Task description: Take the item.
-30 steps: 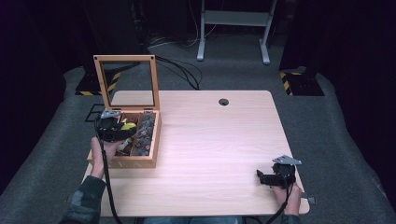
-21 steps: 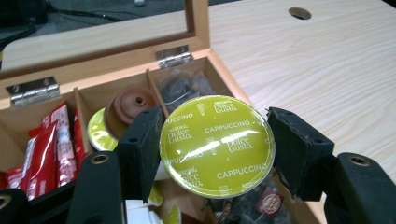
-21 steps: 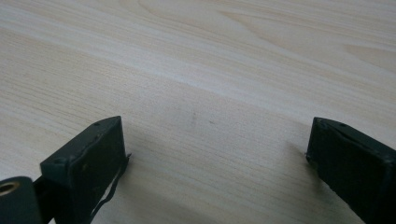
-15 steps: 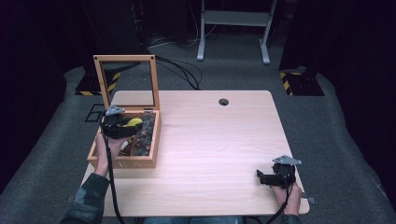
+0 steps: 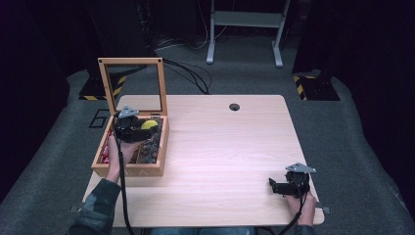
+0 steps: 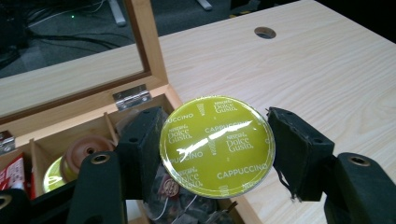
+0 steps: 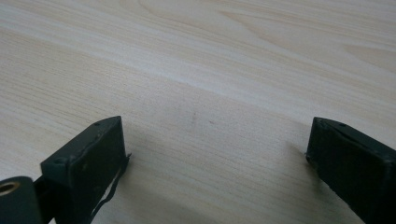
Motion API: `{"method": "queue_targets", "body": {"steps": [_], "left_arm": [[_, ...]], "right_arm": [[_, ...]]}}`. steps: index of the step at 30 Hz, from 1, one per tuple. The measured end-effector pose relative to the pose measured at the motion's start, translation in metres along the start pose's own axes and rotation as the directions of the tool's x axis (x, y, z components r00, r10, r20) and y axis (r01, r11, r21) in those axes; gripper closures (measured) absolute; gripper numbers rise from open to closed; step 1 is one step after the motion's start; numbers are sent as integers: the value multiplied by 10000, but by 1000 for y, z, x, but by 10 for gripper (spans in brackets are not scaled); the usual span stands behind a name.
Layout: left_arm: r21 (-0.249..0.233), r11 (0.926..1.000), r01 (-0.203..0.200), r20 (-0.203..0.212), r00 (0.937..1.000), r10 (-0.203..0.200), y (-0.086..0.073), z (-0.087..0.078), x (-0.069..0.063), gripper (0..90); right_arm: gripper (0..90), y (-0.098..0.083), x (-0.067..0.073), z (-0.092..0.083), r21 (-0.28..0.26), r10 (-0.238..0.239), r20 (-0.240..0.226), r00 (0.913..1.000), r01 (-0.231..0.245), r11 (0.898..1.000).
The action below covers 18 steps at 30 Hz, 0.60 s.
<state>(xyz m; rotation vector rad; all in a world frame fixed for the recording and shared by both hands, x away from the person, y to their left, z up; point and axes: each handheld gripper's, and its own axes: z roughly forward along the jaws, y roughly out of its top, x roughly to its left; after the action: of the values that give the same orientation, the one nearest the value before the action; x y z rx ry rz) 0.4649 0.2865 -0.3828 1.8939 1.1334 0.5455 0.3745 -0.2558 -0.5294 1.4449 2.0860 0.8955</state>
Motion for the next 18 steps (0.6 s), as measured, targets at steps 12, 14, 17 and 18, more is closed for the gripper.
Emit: {"method": "queue_targets", "body": {"steps": [12,14,17,18], "left_arm": [[-83,9994,-324,261,9991,326,9,10,-15,378],[-73,9993,-368,295,9989,370,10,12,-17,378],[-117,9991,-398,385,9984,403,12,15,-20,378],[-88,9990,-443,400,9982,446,13,15,-20,379]], "right_arm": [[39,0,0,0,-4,4,3,10000,-4,10000],[39,0,0,0,-1,0,-1,10000,0,10000],[39,0,0,0,-1,2,-2,10000,-2,10000],[39,0,0,0,-4,0,-1,10000,0,10000]]}}
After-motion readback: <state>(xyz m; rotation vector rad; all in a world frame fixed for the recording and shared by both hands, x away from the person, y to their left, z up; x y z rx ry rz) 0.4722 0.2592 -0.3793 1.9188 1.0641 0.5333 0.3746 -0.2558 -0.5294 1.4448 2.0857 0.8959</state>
